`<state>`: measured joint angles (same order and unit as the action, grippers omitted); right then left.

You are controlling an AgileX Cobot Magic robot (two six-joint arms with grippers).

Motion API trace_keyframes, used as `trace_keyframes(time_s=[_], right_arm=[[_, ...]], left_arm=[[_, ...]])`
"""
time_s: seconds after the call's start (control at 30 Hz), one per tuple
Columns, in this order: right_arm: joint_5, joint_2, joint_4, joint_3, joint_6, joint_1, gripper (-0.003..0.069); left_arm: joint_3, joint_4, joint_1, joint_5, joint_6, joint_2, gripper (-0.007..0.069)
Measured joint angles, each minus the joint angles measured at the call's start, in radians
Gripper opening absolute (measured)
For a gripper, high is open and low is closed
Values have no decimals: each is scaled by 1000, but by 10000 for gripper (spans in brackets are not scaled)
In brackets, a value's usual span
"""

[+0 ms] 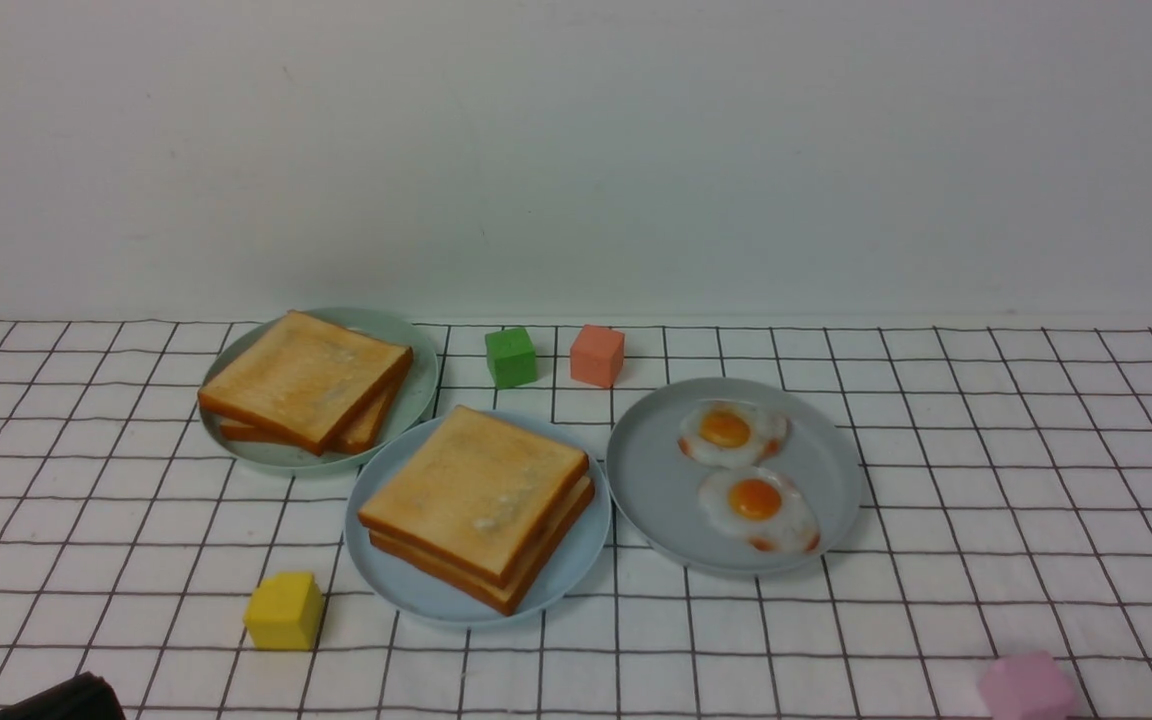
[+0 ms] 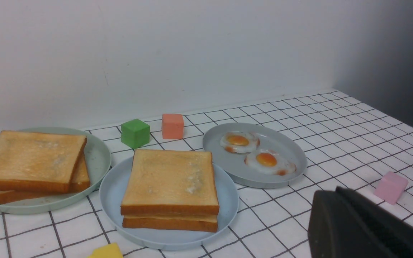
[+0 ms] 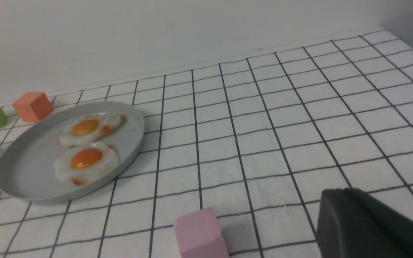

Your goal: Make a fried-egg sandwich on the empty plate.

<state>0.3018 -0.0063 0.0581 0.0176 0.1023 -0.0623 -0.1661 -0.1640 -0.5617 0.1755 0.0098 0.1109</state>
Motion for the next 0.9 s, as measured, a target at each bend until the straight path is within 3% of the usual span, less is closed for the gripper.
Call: trace_keyframes(time_s=[0.27,0.9], right_arm=[[77,-4,10,3,-27,-8,-12],[84,-4,8,1,-29,-8,-3]], left_arm=[[0,0,0,1,1,0,-13],[0,0,0,1,1,0,-9]])
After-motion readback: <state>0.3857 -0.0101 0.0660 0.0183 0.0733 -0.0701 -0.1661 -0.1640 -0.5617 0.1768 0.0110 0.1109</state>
